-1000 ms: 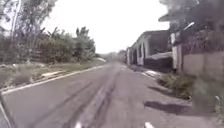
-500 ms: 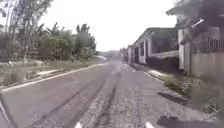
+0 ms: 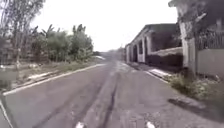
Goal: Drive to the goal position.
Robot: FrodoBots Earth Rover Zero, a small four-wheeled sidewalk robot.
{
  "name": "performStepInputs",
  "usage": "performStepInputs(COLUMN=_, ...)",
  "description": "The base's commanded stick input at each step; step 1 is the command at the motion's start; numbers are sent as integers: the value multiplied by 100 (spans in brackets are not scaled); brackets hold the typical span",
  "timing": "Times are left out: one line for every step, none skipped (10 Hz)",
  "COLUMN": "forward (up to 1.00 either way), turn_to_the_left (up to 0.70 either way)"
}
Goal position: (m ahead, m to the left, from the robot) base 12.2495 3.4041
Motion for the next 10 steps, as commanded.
performStepInputs(forward=100, turn_to_the_left=0)
performStepInputs(forward=100, turn_to_the_left=0)
performStepInputs(forward=100, turn_to_the_left=0)
performStepInputs(forward=100, turn_to_the_left=0)
performStepInputs(forward=100, turn_to_the_left=0)
performStepInputs(forward=100, turn_to_the_left=0)
performStepInputs(forward=100, turn_to_the_left=0)
performStepInputs(forward=100, turn_to_the_left=0)
performStepInputs(forward=100, turn_to_the_left=0)
performStepInputs(forward=100, turn_to_the_left=0)
